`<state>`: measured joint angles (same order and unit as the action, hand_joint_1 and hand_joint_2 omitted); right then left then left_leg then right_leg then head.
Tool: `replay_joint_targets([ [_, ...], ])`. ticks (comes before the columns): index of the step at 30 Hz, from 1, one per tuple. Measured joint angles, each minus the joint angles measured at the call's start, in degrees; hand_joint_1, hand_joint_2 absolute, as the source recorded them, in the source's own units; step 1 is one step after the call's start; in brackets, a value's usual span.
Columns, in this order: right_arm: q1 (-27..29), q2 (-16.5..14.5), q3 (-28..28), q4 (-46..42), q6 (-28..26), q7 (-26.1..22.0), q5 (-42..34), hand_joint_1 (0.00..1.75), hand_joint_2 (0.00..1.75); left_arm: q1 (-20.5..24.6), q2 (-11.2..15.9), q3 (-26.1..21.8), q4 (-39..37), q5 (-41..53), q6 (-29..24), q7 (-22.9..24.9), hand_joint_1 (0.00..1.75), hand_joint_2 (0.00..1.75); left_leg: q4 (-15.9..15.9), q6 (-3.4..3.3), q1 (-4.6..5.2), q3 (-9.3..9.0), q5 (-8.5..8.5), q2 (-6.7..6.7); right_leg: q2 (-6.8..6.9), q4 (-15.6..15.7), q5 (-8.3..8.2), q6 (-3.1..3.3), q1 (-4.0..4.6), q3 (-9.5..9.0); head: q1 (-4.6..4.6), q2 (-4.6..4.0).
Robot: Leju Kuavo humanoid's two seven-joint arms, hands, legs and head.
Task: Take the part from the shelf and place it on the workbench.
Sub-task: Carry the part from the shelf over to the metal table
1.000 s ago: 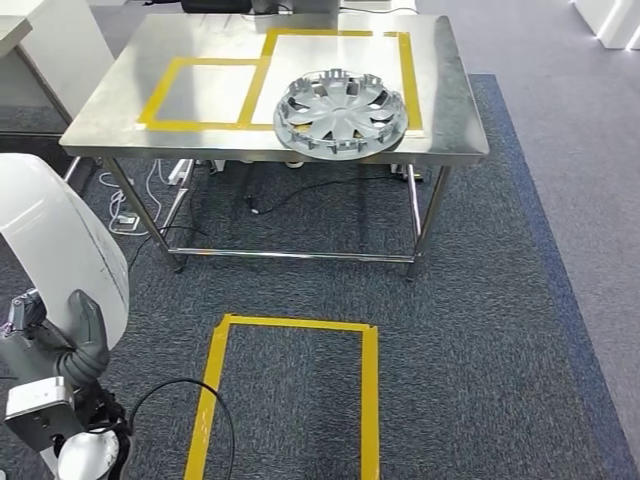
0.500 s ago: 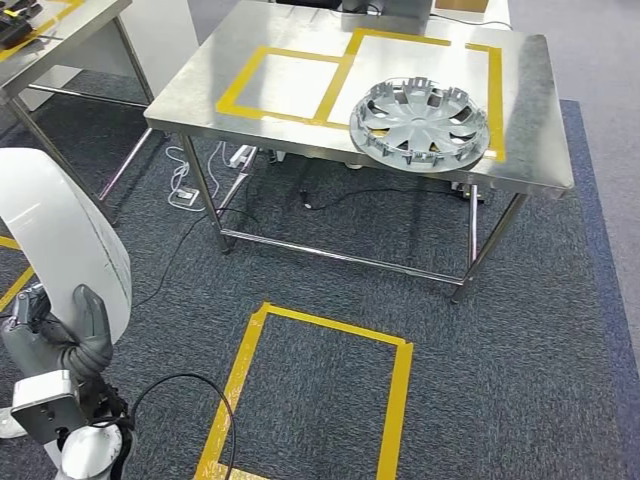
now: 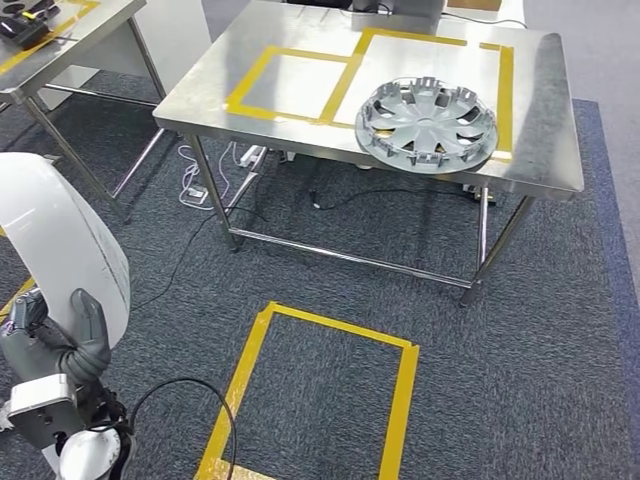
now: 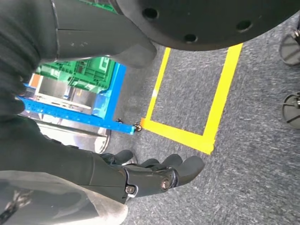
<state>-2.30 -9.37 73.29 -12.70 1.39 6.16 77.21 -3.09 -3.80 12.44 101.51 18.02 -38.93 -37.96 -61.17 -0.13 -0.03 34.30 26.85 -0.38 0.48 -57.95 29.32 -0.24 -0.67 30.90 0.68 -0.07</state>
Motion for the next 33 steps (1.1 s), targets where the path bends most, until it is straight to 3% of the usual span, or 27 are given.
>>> replay_joint_targets([
  [1, 0.0, 0.0, 0.1, 0.0, -0.1, -0.1, -0.1, 0.00, 1.75, 0.0, 0.0, 0.0, 0.0, 0.0, 0.0, 0.1, 1.75, 1.75, 1.8, -0.21, 0.15, -0.82, -0.23, 0.09, 0.05, 0.0, 0.06, -0.25, 0.07, 0.04, -0.04, 0.00],
  [5, -0.2, -0.1, 0.3, 0.0, -0.2, -0.4, -0.3, 0.00, 1.75, -0.2, 0.1, 0.0, 0.0, 0.0, 0.0, 0.4, 1.75, 1.75, 3.3, -1.23, 0.10, -1.24, -0.23, 0.04, 0.19, -0.2, 0.59, -1.48, 0.05, 0.43, -0.11, 0.00],
  [7, -0.2, -0.1, 0.3, 0.0, -0.2, -0.7, -0.4, 0.00, 1.75, -0.3, 0.1, 0.0, 0.1, -0.1, 0.0, 0.5, 1.75, 1.75, 3.8, -1.82, -0.10, -1.49, -0.47, 0.07, -0.09, -4.5, 2.98, -1.83, 0.07, 2.64, -0.37, 0.00],
  [9, -0.2, -0.1, 0.3, 0.0, -0.2, -0.9, -0.4, 0.00, 1.75, -0.4, 0.1, 0.0, 0.1, -0.1, 0.0, 0.6, 1.75, 1.75, 3.8, -2.08, 0.00, -1.49, -0.39, 0.08, -0.31, -12.2, 6.15, -2.00, 0.09, 6.56, -0.55, 0.00],
  [10, -0.1, -0.1, 0.3, 0.0, -0.2, -0.9, -0.4, 0.00, 1.75, -0.5, 0.1, 0.0, 0.1, -0.2, 0.0, 0.6, 1.75, 1.75, 3.8, -2.15, 0.05, -1.53, -0.34, 0.05, -0.32, -14.9, 6.77, -2.06, 0.08, 8.12, -0.54, 0.00],
  [11, -0.1, -0.1, 0.3, 0.0, -0.1, -0.9, -0.4, 0.00, 1.75, -0.6, 0.1, 0.0, 0.1, -0.2, 0.0, 0.6, 1.75, 1.75, 3.8, -2.19, 0.07, -1.60, -0.28, -0.02, -0.33, -15.6, 6.26, -2.10, 0.07, 8.74, -0.56, 0.00],
  [12, 0.0, -0.1, 0.3, 0.0, -0.1, -0.9, -0.3, 0.00, 1.75, -0.6, 0.1, 0.0, 0.1, -0.3, 0.0, 0.7, 1.75, 1.75, 3.7, -2.18, 0.08, -1.71, -0.20, -0.10, -0.33, -14.1, 4.68, -2.09, 0.06, 8.24, -0.56, 0.00],
  [14, 0.0, -0.1, 0.3, 0.0, -0.1, -1.0, -0.3, 0.00, 1.75, -0.6, 0.1, 0.0, 0.1, -0.4, 0.0, 0.7, 1.75, 1.75, 3.6, -1.96, 0.11, -1.98, 0.06, -0.29, -0.39, -6.4, 0.58, -1.92, 0.03, 4.84, -0.56, 0.00],
  [16, -0.1, -0.1, 0.3, 0.0, -0.1, -1.1, -0.3, 0.00, 1.75, -0.6, 0.1, 0.0, 0.1, -0.5, 0.0, 0.7, 1.75, 1.75, 3.4, -1.48, 0.29, -1.96, 0.33, -0.40, -0.54, -0.7, -1.19, -1.53, 0.07, 1.99, -0.50, 0.00],
  [19, -0.1, -0.1, 0.3, 0.0, -0.1, -1.1, -0.3, 0.00, 1.75, -0.7, 0.1, 0.0, 0.2, -0.5, 0.0, 0.7, 1.75, 1.75, 3.3, -0.74, 0.32, -1.93, 0.51, -0.44, -0.59, 0.4, -1.10, -0.75, 0.16, 1.25, -0.49, 0.00],
  [21, 0.0, -0.1, 0.3, 0.0, -0.1, -1.2, -0.3, 0.00, 1.75, -0.6, 0.1, 0.0, 0.2, -0.5, 0.0, 0.7, 1.75, 1.75, 1.5, -0.12, 0.19, -1.36, 1.80, -0.35, -0.46, 0.7, -1.11, -0.10, -0.04, 0.85, -0.31, 0.00],
  [24, -0.1, -0.2, 0.3, 0.0, -0.1, -1.2, -0.3, 0.00, 1.75, -0.7, 0.1, 0.0, 0.3, -0.5, 0.0, 0.7, 1.75, 1.75, -8.8, 0.73, -0.14, 3.49, 6.51, -0.23, -0.26, 0.8, -0.73, 0.55, -0.15, 0.33, -0.03, 0.00],
  [25, -0.1, -0.2, 0.3, 0.0, -0.1, -1.2, -0.3, 0.00, 1.75, -0.8, 0.1, 0.0, 0.3, -0.5, 0.0, 0.7, 1.75, 1.75, -12.0, 0.87, -0.25, 5.19, 7.40, -0.21, -0.25, 0.8, -0.52, 0.60, -0.15, 0.17, -0.05, 0.00],
  [26, 0.0, -0.2, 0.3, 0.0, -0.1, -1.3, -0.3, 0.00, 1.75, -0.8, 0.1, 0.0, 0.3, -0.5, 0.0, 0.7, 1.75, 1.75, -13.4, 0.92, -0.32, 6.08, 7.23, -0.19, -0.25, 0.8, -0.27, 0.57, -0.15, -0.06, -0.04, 0.00],
  [27, 0.0, -0.2, 0.3, 0.0, -0.1, -1.3, -0.3, 0.00, 1.75, -0.8, 0.1, 0.0, 0.3, -0.5, 0.0, 0.7, 1.75, 1.75, -12.5, 0.87, -0.37, 5.87, 5.91, -0.16, -0.26, 0.8, -0.01, 0.48, -0.15, -0.43, -0.03, 0.00],
  [29, 0.0, -0.2, 0.3, 0.0, -0.2, -1.4, -0.3, 0.00, 1.75, -0.8, 0.1, 0.0, 0.3, -0.6, 0.0, 0.7, 1.75, 1.75, -5.4, 0.52, -0.40, 2.77, 1.46, 0.00, -0.27, 0.8, 0.65, 0.18, -0.15, -1.38, -0.04, 0.00],
  [30, 0.0, -0.2, 0.3, 0.0, -0.2, -1.5, -0.2, 0.00, 1.75, -0.8, 0.2, 0.1, 0.3, -0.6, 0.0, 0.7, 1.75, 1.75, -1.6, 0.32, -0.30, 0.98, 0.10, 0.10, -0.28, 0.8, 1.06, -0.11, -0.06, -1.70, -0.03, 0.00],
  [31, 0.0, -0.2, 0.3, 0.0, -0.3, -1.6, -0.2, 0.00, 1.75, -0.7, 0.2, 0.1, 0.3, -0.6, 0.0, 0.7, 1.75, 1.75, 0.9, 0.07, -0.17, -0.28, -0.40, 0.19, -0.26, 0.9, 1.38, -0.46, 0.00, -1.83, -0.05, 0.00],
  [33, -0.1, -0.2, 0.3, 0.0, -0.3, -1.9, -0.2, 0.00, 1.75, -0.6, 0.2, 0.1, 0.4, -0.6, 0.0, 0.7, 1.75, 1.75, 2.7, -0.56, 0.12, -1.14, 0.40, 0.16, -0.17, 1.0, 1.48, -1.38, 0.10, -2.34, -0.11, 0.00],
])
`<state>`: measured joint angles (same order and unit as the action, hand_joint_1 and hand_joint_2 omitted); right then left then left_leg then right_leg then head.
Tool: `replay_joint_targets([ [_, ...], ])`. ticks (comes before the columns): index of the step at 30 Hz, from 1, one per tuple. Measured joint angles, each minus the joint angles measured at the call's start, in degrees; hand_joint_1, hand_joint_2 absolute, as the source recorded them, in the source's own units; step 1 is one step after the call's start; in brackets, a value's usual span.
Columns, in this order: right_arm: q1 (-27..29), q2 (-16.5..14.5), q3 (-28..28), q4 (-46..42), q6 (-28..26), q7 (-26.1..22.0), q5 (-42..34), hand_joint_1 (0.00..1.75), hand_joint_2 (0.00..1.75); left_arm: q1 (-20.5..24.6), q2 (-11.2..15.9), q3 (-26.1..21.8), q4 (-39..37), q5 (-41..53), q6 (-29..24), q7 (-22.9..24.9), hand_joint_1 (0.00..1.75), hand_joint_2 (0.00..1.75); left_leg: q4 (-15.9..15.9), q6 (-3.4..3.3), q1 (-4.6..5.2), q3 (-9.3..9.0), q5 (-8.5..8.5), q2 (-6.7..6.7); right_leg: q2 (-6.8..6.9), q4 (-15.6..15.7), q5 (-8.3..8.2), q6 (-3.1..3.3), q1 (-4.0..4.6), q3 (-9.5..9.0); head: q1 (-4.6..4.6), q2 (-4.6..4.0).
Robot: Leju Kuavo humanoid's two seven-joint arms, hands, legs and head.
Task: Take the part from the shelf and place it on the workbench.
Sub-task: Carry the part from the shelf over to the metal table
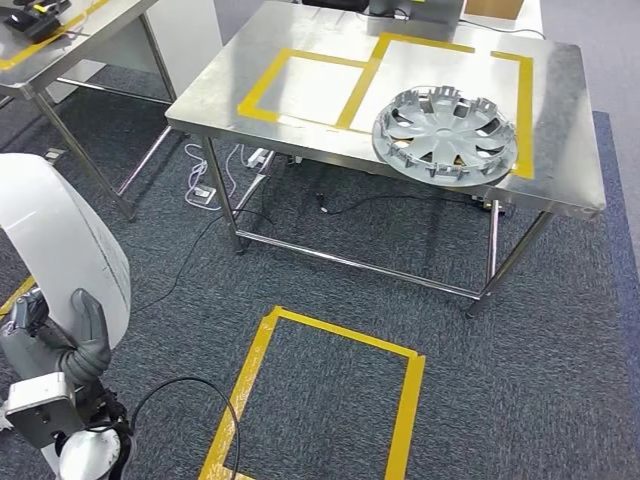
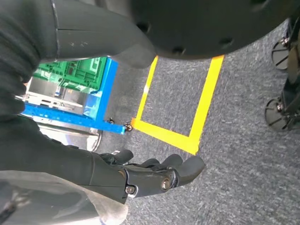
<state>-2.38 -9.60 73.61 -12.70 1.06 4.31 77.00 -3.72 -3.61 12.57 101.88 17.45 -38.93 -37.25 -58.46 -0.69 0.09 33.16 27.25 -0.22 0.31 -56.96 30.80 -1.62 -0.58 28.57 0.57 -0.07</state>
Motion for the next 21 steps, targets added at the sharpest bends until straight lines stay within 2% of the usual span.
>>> replay_joint_targets([
  [2, -0.1, 0.0, 0.0, 0.0, 0.0, -0.1, 0.0, 0.00, 1.75, 0.0, 0.1, 0.0, 0.1, 0.0, 0.0, 0.0, 1.75, 1.75, 0.5, -0.88, -0.01, -0.66, 0.30, -0.17, 0.06, -0.4, -0.01, -0.81, -0.12, -0.61, -0.15, 0.00],
  [4, -0.2, 0.0, 0.0, 0.0, -0.1, -0.1, 0.0, 0.00, 1.75, 0.1, 0.1, 0.1, 0.1, 0.0, 0.0, 0.0, 1.75, 1.75, 0.8, -1.68, -0.10, -1.70, 0.63, -0.22, -0.04, -3.4, 1.55, -1.23, -0.18, 0.83, -0.49, -0.01],
  [5, -0.2, 0.0, 0.0, 0.0, -0.1, -0.1, 0.0, 0.00, 1.75, 0.1, 0.1, 0.1, 0.1, 0.0, 0.0, 0.0, 1.75, 1.75, 0.9, -1.94, -0.08, -2.06, 0.87, -0.20, -0.12, -6.5, 2.89, -1.29, -0.18, 2.72, -0.73, -0.02],
  [7, -0.2, 0.0, 0.0, 0.0, -0.1, -0.1, 0.0, 0.00, 1.75, 0.1, 0.2, 0.1, 0.1, 0.0, 0.0, 0.0, 1.75, 1.75, 0.9, -2.25, 0.18, -2.55, 1.49, -0.21, -0.19, -13.3, 5.34, -1.36, -0.15, 7.60, -1.04, -0.02],
  [8, -0.2, 0.0, 0.0, 0.0, -0.1, -0.1, 0.0, 0.00, 1.75, 0.0, 0.2, 0.1, 0.1, 0.0, 0.0, 0.0, 1.75, 1.75, 0.8, -2.32, 0.33, -2.94, 1.90, -0.25, -0.20, -15.3, 5.68, -1.34, -0.13, 9.58, -1.08, -0.02],
  [9, 0.0, 0.0, 0.0, 0.0, -0.1, -0.1, 0.0, 0.00, 1.75, 0.0, 0.2, 0.1, 0.1, 0.0, 0.0, 0.0, 1.75, 1.75, 0.8, -2.36, 0.47, -3.55, 2.41, -0.33, -0.20, -15.2, 4.96, -1.24, -0.08, 10.64, -1.11, -0.02],
  [10, 0.1, 0.0, 0.0, 0.0, -0.1, -0.1, 0.0, 0.00, 1.75, 0.0, 0.2, 0.1, 0.1, 0.0, 0.0, 0.0, 1.75, 1.75, 0.8, -2.36, 0.59, -4.30, 2.96, -0.41, -0.21, -13.5, 3.41, -1.05, -0.02, 10.85, -1.13, -0.02],
  [12, 0.4, 0.0, 0.0, 0.0, -0.1, -0.1, 0.0, 0.00, 1.75, 0.0, 0.2, 0.1, 0.1, 0.0, 0.0, 0.0, 1.75, 1.75, 0.8, -2.23, 0.76, -5.94, 4.31, -0.51, -0.23, -6.9, -1.76, -0.24, 0.29, 9.69, -1.06, -0.02],
  [14, 0.5, 0.0, 0.0, 0.0, -0.2, -0.1, 0.0, 0.00, 1.75, 0.0, 0.3, 0.1, 0.1, 0.0, 0.0, 0.0, 1.75, 1.75, 1.0, -1.73, 0.66, -6.69, 5.35, -0.54, -0.26, -2.7, -4.76, 0.72, 0.83, 8.66, -0.75, -0.02],
  [16, 0.4, 0.0, 0.0, 0.0, -0.2, -0.1, 0.0, 0.00, 1.75, 0.0, 0.3, 0.1, 0.1, 0.0, 0.0, 0.0, 1.75, 1.75, 1.1, -0.99, 0.46, -7.11, 5.43, -0.56, -0.27, -1.6, -4.87, 1.51, 1.21, 7.76, -0.57, -0.02],
  [18, 0.5, 0.0, 0.0, 0.0, -0.2, -0.1, 0.0, 0.00, 1.75, 0.1, 0.3, 0.2, 0.1, 0.0, 0.0, 0.0, 1.75, 1.75, -1.3, -0.34, 0.43, -6.60, 4.67, -0.49, -0.24, -0.5, -4.76, 2.07, 0.95, 6.10, -0.51, -0.02],
  [20, 0.4, 0.0, 0.0, 0.0, -0.3, -0.2, 0.0, 0.00, 1.75, 0.2, 0.4, 0.2, 0.1, 0.0, 0.0, 0.0, 1.75, 1.75, -7.7, 0.37, 0.23, -3.00, 4.84, -0.42, -0.21, 0.4, -4.09, 2.42, 0.46, 4.17, -0.25, -0.02],
  [21, 0.4, 0.0, 0.0, -0.1, -0.3, -0.3, 0.0, 0.00, 1.75, 0.2, 0.4, 0.2, 0.2, 0.0, 0.0, 0.0, 1.75, 1.75, -11.3, 0.76, 0.00, -0.54, 5.97, -0.41, -0.23, 0.6, -3.57, 2.53, 0.33, 3.37, -0.12, -0.02],
])
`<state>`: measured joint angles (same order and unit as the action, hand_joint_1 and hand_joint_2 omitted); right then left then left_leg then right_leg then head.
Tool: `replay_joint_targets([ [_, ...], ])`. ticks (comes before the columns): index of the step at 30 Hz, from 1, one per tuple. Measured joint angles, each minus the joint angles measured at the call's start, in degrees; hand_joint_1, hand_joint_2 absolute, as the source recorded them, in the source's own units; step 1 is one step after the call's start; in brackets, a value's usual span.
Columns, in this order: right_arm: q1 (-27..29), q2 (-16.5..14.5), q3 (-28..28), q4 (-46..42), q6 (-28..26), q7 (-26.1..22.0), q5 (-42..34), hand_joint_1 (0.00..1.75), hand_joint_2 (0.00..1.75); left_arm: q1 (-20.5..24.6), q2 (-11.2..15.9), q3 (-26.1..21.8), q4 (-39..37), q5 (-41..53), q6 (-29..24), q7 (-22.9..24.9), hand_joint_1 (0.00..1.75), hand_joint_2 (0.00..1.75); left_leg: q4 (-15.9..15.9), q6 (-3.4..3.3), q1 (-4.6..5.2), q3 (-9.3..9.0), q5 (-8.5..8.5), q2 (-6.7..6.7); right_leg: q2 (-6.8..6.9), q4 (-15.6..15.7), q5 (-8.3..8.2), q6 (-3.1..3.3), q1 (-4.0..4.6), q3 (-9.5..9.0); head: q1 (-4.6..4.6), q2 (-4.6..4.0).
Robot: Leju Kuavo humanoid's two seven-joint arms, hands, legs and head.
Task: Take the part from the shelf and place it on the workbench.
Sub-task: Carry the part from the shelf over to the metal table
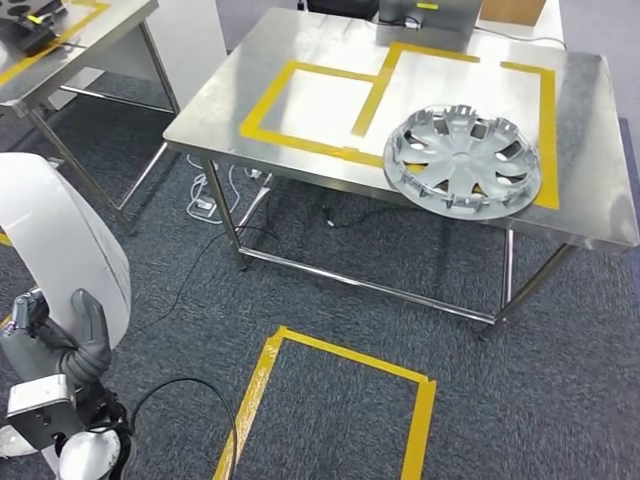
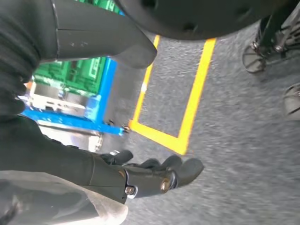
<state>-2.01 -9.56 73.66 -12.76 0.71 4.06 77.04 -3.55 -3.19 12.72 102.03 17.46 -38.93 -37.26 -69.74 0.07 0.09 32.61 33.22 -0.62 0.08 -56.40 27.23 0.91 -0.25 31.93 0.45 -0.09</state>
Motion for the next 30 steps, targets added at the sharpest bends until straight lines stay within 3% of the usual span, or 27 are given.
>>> replay_joint_targets([
  [2, 0.0, 0.0, 0.0, 0.0, 0.0, 0.0, 0.0, 0.00, 1.75, -0.1, 0.1, 0.0, 0.0, 0.0, 0.0, 0.0, 1.75, 1.75, -4.0, 0.62, -0.55, 4.14, 3.41, 0.04, -0.10, 0.1, 1.21, -0.06, -0.21, -1.52, 0.06, 0.00],
  [3, 0.0, 0.0, 0.0, 0.0, 0.0, 0.0, 0.0, 0.00, 1.75, -0.2, 0.2, 0.0, 0.0, 0.0, 0.0, 0.0, 1.75, 1.75, -3.8, 0.87, -0.76, 5.23, 4.15, 0.07, -0.16, 0.1, 1.90, -0.18, -0.33, -2.42, 0.05, 0.00],
  [4, 0.0, 0.0, 0.0, 0.0, 0.0, 0.0, 0.0, 0.00, 1.75, -0.2, 0.2, 0.0, 0.0, 0.0, 0.0, 0.1, 1.75, 1.75, -2.0, 1.05, -0.93, 5.59, 3.42, 0.11, -0.21, 0.1, 2.63, -0.35, -0.47, -3.41, 0.08, 0.00],
  [5, 0.1, 0.0, 0.0, 0.0, -0.1, 0.0, 0.0, 0.00, 1.75, -0.2, 0.3, 0.0, 0.0, -0.1, 0.0, 0.1, 1.75, 1.75, 1.0, 1.15, -1.05, 5.42, 0.97, 0.20, -0.24, 0.1, 3.40, -0.62, -0.60, -4.35, 0.08, 0.00],
  [7, 0.1, 0.0, 0.0, 0.0, -0.1, 0.0, 0.0, 0.00, 1.75, -0.3, 0.4, 0.0, 0.0, -0.1, 0.0, 0.1, 1.75, 1.75, 7.5, 1.09, -1.11, 4.99, -5.59, 0.55, -0.29, 0.0, 4.99, -1.37, -0.66, -5.74, 0.27, 0.00],
  [8, 0.0, 0.0, 0.0, 0.0, -0.1, 0.0, 0.0, 0.00, 1.75, -0.3, 0.5, 0.0, 0.0, -0.3, 0.0, 0.2, 1.75, 1.75, 9.4, 0.84, -1.05, 4.86, -7.62, 0.69, -0.28, 0.1, 5.74, -1.82, -0.63, -6.03, 0.27, 0.00],
  [9, -0.1, 0.0, 0.0, 0.0, -0.2, 0.0, 0.0, 0.00, 1.75, -0.4, 0.5, 0.0, 0.0, -0.3, 0.0, 0.2, 1.75, 1.75, 10.3, 0.50, -0.99, 4.88, -8.46, 0.71, -0.23, 0.0, 6.13, -2.27, -0.56, -6.48, 0.26, 0.00],
  [12, -0.3, -0.1, 0.0, 0.0, -0.2, 0.0, 0.0, 0.00, 1.75, -0.4, 0.6, 0.0, 0.0, -0.5, 0.0, 0.5, 1.75, 1.75, 10.7, -0.85, -1.01, 3.71, -8.06, 0.44, -0.04, -1.0, 6.22, -3.36, -0.66, -7.11, -0.05, 0.00],
  [13, -0.4, -0.1, 0.1, 0.0, -0.2, 0.0, 0.0, 0.00, 1.75, -0.4, 0.6, 0.1, 0.0, -0.5, 0.0, 0.6, 1.75, 1.75, 10.8, -1.28, -1.02, 3.17, -7.84, 0.43, -0.04, -2.8, 6.31, -3.55, -0.72, -6.10, -0.12, 0.00],
  [15, -0.6, -0.1, 0.2, 0.0, -0.2, 0.0, 0.0, 0.00, 1.75, -0.3, 0.6, 0.1, 0.1, -0.5, 0.0, 0.7, 1.75, 1.75, 10.9, -1.89, -0.93, 2.39, -7.13, 0.42, -0.06, -9.4, 7.79, -3.66, -0.73, -1.62, -0.30, 0.00],
  [17, -0.5, -0.1, 0.3, 0.0, -0.2, 0.1, 0.0, 0.00, 1.75, -0.3, 0.6, 0.1, 0.1, -0.5, 0.0, 0.7, 1.75, 1.75, 10.9, -2.09, -0.77, 1.59, -6.12, 0.34, -0.07, -14.9, 11.37, -3.65, -0.67, 3.69, -0.41, 0.00],
  [18, -0.4, -0.1, 0.4, 0.0, -0.2, 0.1, 0.0, 0.00, 1.75, -0.4, 0.6, 0.1, 0.1, -0.5, 0.0, 0.8, 1.75, 1.75, 10.9, -2.12, -0.70, 0.91, -5.49, 0.26, -0.07, -15.6, 12.76, -3.60, -0.66, 5.41, -0.45, 0.00],
  [19, -0.2, -0.1, 0.5, 0.0, -0.3, 0.1, 0.0, 0.00, 1.75, -0.4, 0.6, 0.1, 0.1, -0.5, 0.0, 0.9, 1.75, 1.75, 10.9, -2.11, -0.63, 0.06, -4.82, 0.18, -0.07, -14.5, 12.83, -3.50, -0.64, 6.26, -0.47, 0.00],
  [20, -0.1, -0.1, 0.5, 0.0, -0.3, 0.1, 0.0, 0.00, 1.75, -0.4, 0.7, 0.1, 0.1, -0.5, 0.0, 0.9, 1.75, 1.75, 10.9, -2.04, -0.57, -0.91, -4.11, 0.12, -0.06, -12.1, 11.18, -3.32, -0.62, 6.43, -0.50, 0.00],
  [22, 0.1, -0.1, 0.7, 0.0, -0.4, 0.1, 0.1, 0.00, 1.75, -0.4, 0.7, 0.2, 0.0, -0.6, 0.0, 1.1, 1.75, 1.75, 10.8, -1.73, -0.43, -2.52, -2.62, 0.03, -0.05, -6.3, 4.39, -2.77, -0.45, 6.05, -0.48, 0.00],
  [23, 0.2, -0.1, 0.8, 0.0, -0.4, 0.1, 0.2, 0.00, 1.75, -0.4, 0.7, 0.2, 0.0, -0.6, 0.1, 1.2, 1.75, 1.75, 10.7, -1.42, -0.36, -3.07, -1.91, -0.04, -0.06, -4.5, 1.76, -2.52, -0.30, 5.62, -0.45, 0.00],
  [24, 0.2, -0.1, 0.9, 0.0, -0.4, 0.0, 0.3, 0.00, 1.75, -0.4, 0.7, 0.2, 0.0, -0.6, 0.1, 1.2, 1.75, 1.75, 10.6, -1.04, -0.36, -3.57, -1.45, -0.11, -0.09, -3.6, 0.10, -2.24, -0.13, 5.29, -0.41, 0.00],
  [27, 0.0, -0.1, 1.0, 0.0, -0.5, 0.0, 0.4, 0.00, 1.75, -0.4, 0.8, 0.2, 0.0, -0.7, 0.1, 1.3, 1.75, 1.75, 9.4, -0.06, -0.48, -4.02, -1.48, -0.10, -0.18, -2.9, -0.11, -1.37, -0.04, 3.43, -0.42, 0.00],
  [28, 0.0, -0.1, 1.0, 0.0, -0.5, 0.0, 0.4, 0.00, 1.75, -0.4, 0.8, 0.2, 0.0, -0.6, 0.1, 1.2, 1.75, 1.75, 7.7, 0.18, -0.50, -3.26, -1.49, -0.02, -0.17, -2.6, 0.06, -1.06, -0.14, 2.70, -0.38, 0.00],
  [30, -0.1, -0.1, 1.0, 0.0, -0.6, 0.0, 0.4, 0.00, 1.75, -0.3, 0.9, 0.2, 0.0, -0.7, 0.1, 1.2, 1.75, 1.75, 2.0, 0.69, -0.58, -0.01, 0.05, 0.10, -0.17, -2.1, 0.71, -0.58, -0.28, 1.56, -0.27, 0.00],
])
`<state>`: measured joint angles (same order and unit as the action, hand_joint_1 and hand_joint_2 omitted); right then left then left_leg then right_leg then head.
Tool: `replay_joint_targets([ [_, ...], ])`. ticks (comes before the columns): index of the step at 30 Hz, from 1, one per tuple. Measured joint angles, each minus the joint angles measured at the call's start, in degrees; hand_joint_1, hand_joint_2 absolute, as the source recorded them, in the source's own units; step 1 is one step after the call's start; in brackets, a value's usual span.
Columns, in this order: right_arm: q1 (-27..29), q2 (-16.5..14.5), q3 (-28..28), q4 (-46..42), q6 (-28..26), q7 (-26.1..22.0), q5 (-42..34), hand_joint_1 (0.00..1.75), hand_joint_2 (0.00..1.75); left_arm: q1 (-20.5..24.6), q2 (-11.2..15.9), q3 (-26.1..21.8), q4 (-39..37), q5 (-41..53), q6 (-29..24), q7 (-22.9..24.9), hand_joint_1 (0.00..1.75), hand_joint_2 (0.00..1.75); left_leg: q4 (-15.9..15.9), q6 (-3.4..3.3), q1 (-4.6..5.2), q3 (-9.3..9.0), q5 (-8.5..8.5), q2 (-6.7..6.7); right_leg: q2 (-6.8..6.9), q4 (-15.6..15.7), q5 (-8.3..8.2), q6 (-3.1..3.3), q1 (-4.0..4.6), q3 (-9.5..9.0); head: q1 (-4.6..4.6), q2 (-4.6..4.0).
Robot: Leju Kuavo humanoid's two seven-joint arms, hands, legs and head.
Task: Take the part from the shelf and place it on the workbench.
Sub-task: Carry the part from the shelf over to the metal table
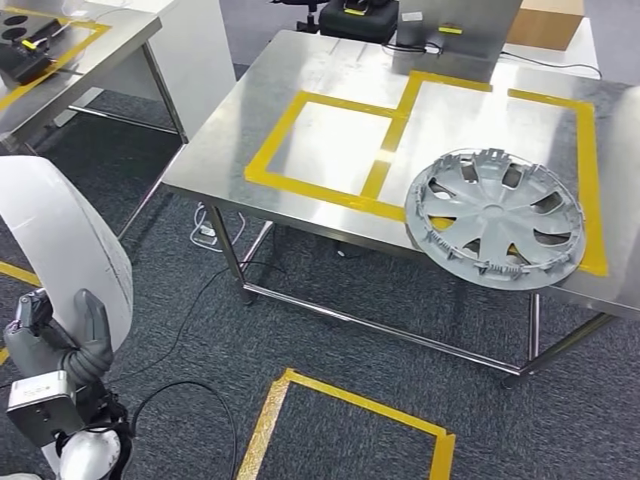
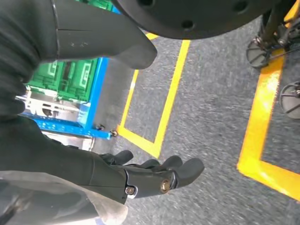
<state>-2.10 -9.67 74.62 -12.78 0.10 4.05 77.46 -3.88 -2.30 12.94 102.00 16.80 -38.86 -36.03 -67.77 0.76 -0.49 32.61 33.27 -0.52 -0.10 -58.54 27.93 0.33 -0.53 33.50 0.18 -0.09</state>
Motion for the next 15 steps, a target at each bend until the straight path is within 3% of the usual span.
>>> replay_joint_targets([
  [2, 0.0, 0.0, 0.0, 0.0, 0.0, 0.0, 0.0, 0.00, 1.75, -0.1, 0.0, 0.0, 0.0, 0.0, 0.0, 0.0, 1.75, 1.75, -5.3, 0.38, -0.06, 3.94, 3.14, 0.01, -0.07, 0.0, 0.92, 0.17, 0.01, -0.97, -0.01, 0.00],
  [3, 0.0, 0.0, 0.0, 0.0, 0.0, 0.0, 0.0, 0.00, 1.75, -0.2, 0.1, 0.0, 0.0, 0.0, 0.0, 0.0, 1.75, 1.75, -6.2, 0.44, -0.06, 5.17, 3.94, 0.01, -0.14, 0.0, 1.43, 0.17, 0.02, -1.57, -0.01, 0.00],
  [4, 0.1, 0.0, 0.0, 0.0, 0.0, 0.0, 0.0, 0.00, 1.75, -0.2, 0.1, 0.0, 0.0, 0.0, 0.0, 0.0, 1.75, 1.75, -5.5, 0.39, -0.05, 5.67, 3.54, 0.01, -0.23, 0.0, 1.98, 0.14, 0.02, -2.28, 0.00, 0.00],
  [5, 0.1, 0.0, 0.0, 0.0, 0.0, 0.0, 0.0, 0.00, 1.75, -0.2, 0.1, 0.0, 0.0, 0.0, 0.0, 0.0, 1.75, 1.75, -3.1, 0.22, -0.03, 5.46, 1.71, 0.01, -0.32, 0.0, 2.56, 0.08, 0.02, -3.08, 0.01, 0.00],
  [7, 0.1, -0.1, 0.0, 0.0, 0.0, 0.0, 0.0, 0.00, 1.75, -0.2, 0.2, 0.0, 0.0, 0.0, 0.0, 0.0, 1.75, 1.75, 3.3, -0.39, 0.21, 4.30, -3.68, 0.09, -0.44, 0.1, 3.71, -0.26, 0.05, -4.45, -0.03, 0.00],
  [9, 0.0, -0.1, 0.0, 0.0, 0.0, 0.0, 0.1, 0.00, 1.75, -0.2, 0.3, 0.0, 0.0, -0.2, 0.0, 0.0, 1.75, 1.75, 6.9, -1.08, 0.62, 3.70, -6.18, 0.17, -0.47, 0.3, 4.57, -0.95, 0.10, -4.90, -0.02, 0.00],
  [13, -0.1, -0.1, 0.0, 0.0, 0.0, 0.0, 0.1, 0.00, 1.75, -0.2, 0.4, 0.0, 0.0, -0.4, 0.1, 0.0, 1.75, 1.75, 8.6, -2.34, 0.53, 2.13, -6.44, 0.17, -0.38, -1.1, 4.70, -2.38, 0.16, -5.09, -0.05, 0.00],
  [15, -0.3, -0.1, 0.0, 0.0, 0.0, 0.0, 0.2, 0.00, 1.75, -0.1, 0.4, 0.0, 0.0, -0.4, 0.1, 0.0, 1.75, 1.75, 9.2, -2.80, 0.33, 1.11, -6.21, 0.23, -0.34, -6.2, 5.99, -2.74, 0.08, -1.85, -0.33, 0.00],
])
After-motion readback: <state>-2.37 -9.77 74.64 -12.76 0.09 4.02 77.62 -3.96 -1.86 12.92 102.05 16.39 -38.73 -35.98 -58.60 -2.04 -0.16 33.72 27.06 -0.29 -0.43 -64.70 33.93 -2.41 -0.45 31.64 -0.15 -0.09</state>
